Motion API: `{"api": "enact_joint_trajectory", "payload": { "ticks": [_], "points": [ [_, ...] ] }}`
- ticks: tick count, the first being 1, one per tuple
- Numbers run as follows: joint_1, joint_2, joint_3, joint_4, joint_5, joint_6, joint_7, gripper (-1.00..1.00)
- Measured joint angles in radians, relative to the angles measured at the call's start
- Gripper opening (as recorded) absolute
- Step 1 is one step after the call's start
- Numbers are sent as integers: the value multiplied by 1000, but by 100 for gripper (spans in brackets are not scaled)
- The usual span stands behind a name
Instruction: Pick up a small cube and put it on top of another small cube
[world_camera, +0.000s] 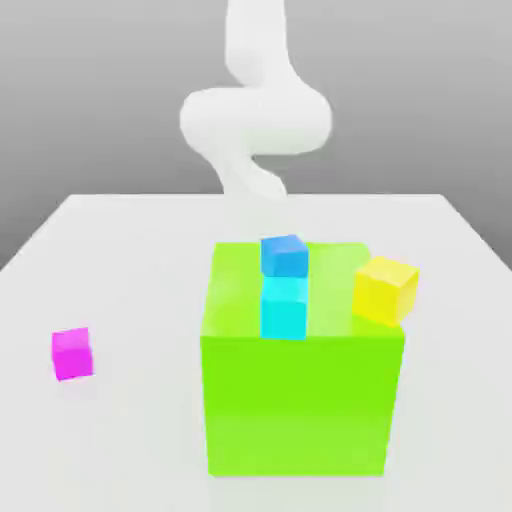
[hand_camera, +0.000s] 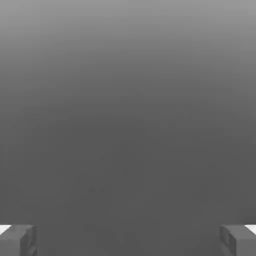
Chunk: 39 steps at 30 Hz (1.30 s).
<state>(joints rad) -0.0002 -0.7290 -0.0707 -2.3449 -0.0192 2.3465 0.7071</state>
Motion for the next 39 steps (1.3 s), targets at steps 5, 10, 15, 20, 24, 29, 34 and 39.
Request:
{"api": "enact_joint_trajectory", "payload": {
  "ticks": [5,10,15,20,24,29,34,39],
  "points": [
    [-8,142,-148,-92,-29,95,-198,0],
    [-20,279,-296,-181,-45,187,-399,0],
    [-34,417,-444,-270,-47,280,-610,0],
    [-55,564,-581,-359,-21,373,-841,0],
    [-108,691,-661,-431,38,447,-1053,0],
    [-200,836,-563,-445,251,531,-1291,0],
    [-358,960,-347,-410,501,606,-1479,0],
    [-460,1025,-218,-391,616,650,-1567,-100]
  ]
}}
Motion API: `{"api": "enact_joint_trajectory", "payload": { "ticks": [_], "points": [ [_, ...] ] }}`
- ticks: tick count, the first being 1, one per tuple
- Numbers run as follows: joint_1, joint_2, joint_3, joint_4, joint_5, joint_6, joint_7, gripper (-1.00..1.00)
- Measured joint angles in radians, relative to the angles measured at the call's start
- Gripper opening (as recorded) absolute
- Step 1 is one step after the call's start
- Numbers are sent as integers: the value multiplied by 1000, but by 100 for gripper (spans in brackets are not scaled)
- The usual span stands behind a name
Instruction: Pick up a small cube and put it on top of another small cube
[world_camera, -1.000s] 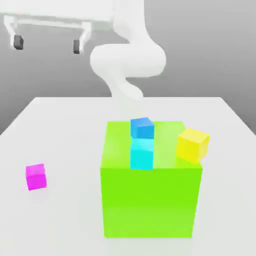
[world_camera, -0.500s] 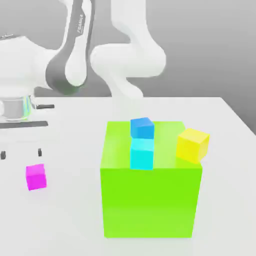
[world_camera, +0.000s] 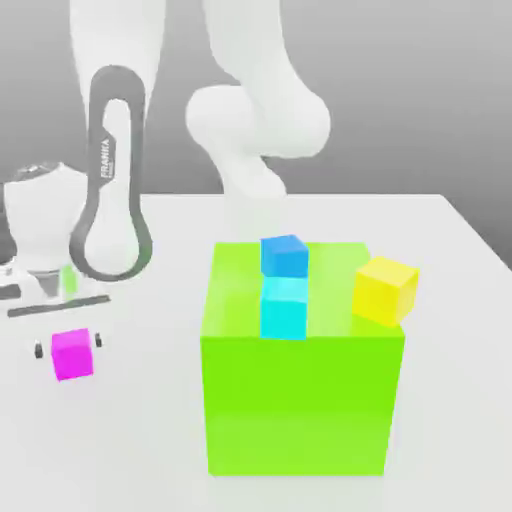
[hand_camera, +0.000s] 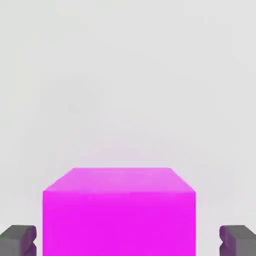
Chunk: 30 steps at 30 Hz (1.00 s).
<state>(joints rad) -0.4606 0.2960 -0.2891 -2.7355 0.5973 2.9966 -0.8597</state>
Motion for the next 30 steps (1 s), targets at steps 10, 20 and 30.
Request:
{"api": "enact_joint_trajectory", "payload": {
  "ticks": [10,20,30],
  "points": [
    [135,-101,-179,-31,-194,-65,146,-100],
    [285,-338,-259,-16,-560,-307,440,-100],
    [481,-647,-26,79,-593,-729,506,-100]
  ]
}}
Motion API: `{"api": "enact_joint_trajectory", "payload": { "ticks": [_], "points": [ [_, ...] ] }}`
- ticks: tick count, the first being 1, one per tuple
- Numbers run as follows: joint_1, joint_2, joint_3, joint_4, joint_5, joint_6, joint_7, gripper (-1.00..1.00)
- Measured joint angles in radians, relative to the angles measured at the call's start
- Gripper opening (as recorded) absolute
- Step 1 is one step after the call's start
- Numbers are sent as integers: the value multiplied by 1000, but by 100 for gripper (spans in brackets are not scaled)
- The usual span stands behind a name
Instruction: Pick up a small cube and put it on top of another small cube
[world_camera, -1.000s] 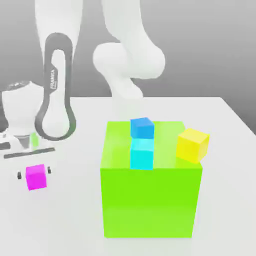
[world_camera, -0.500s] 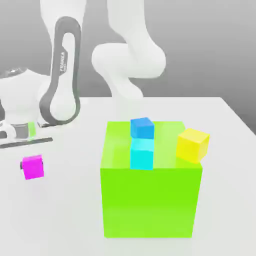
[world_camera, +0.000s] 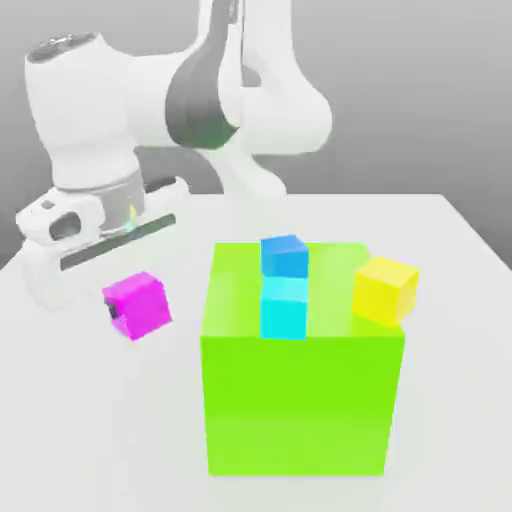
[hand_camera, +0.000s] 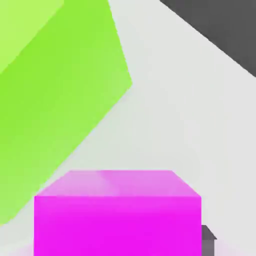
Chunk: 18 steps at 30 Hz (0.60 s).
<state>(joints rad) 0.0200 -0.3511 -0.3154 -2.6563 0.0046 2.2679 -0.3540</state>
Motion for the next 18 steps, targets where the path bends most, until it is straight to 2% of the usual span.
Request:
{"api": "enact_joint_trajectory", "payload": {
  "ticks": [10,12,15,16,18],
  "points": [
    [154,-354,232,18,-33,-352,20,-100],
    [157,-382,248,-30,-44,-320,20,-100],
    [156,-358,250,-117,-50,-206,20,-100],
    [156,-351,249,-136,-50,-180,19,100],
    [156,-351,249,-136,-50,-180,19,100]
  ]
}}
